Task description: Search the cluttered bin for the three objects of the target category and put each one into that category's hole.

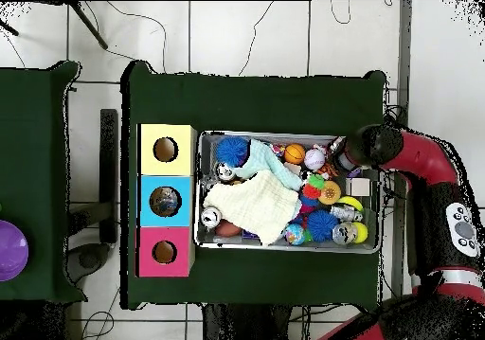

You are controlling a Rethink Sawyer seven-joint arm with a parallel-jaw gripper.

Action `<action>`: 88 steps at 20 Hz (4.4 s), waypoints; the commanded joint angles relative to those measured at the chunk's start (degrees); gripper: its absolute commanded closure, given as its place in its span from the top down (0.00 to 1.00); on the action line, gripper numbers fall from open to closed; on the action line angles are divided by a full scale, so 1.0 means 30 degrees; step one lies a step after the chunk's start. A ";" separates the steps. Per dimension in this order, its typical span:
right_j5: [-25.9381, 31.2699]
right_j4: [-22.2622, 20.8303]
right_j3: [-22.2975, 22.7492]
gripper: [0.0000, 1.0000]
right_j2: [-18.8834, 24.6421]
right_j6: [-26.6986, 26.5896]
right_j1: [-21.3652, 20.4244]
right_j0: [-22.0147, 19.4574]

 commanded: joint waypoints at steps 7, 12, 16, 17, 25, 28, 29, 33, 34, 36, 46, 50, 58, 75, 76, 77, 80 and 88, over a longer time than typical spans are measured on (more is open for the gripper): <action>-1.7014 -0.8128 -0.5063 1.00 0.0157 -0.3747 0.8941 -0.0358; -1.5149 -0.6614 -0.3809 1.00 0.1982 -0.7485 0.9380 -0.2185; -1.6335 -0.7479 -0.2723 0.00 0.2190 -0.7898 0.9097 -0.2672; -1.6616 -0.7785 -0.2555 0.00 0.1982 -0.7589 0.8870 -0.2537; -1.4369 -0.8156 -0.2625 0.00 0.0331 -0.5327 0.7203 -0.0775; -1.3859 -0.7826 -0.2474 0.00 -0.0015 -0.4100 0.6944 -0.0477; -1.3752 -0.7738 -0.2422 0.00 -0.0173 -0.3671 0.6853 -0.0345; -1.3547 -0.7332 -0.2136 0.00 -0.0706 -0.2335 0.6537 0.0054; -1.3411 -0.7129 -0.2042 0.00 -0.0767 -0.2135 0.6477 0.0074; -1.3016 -0.6644 -0.1898 0.00 -0.0873 -0.1856 0.6360 0.0118; -1.1748 -0.5612 -0.1618 0.00 -0.2267 0.0476 0.5609 0.1568; -1.1197 -0.4645 -0.1353 0.00 -0.2138 -0.0427 0.5491 0.1283; -1.0394 -0.3277 -0.0799 0.00 -0.2276 -0.0681 0.5168 0.1079; -0.9374 -0.1925 -0.1200 0.00 -0.4138 -0.0384 0.4608 0.3178; -0.9128 -0.2050 -0.1539 0.00 -0.4125 -0.1122 0.4647 0.3250; -0.8901 -0.2174 -0.1882 0.00 -0.3990 -0.2053 0.4709 0.3230; -0.8473 -0.2832 -0.3105 0.00 -0.3745 -0.4366 0.4944 0.3332; -0.9037 -0.3230 -0.4388 0.00 -0.4496 -0.2242 0.5052 0.3978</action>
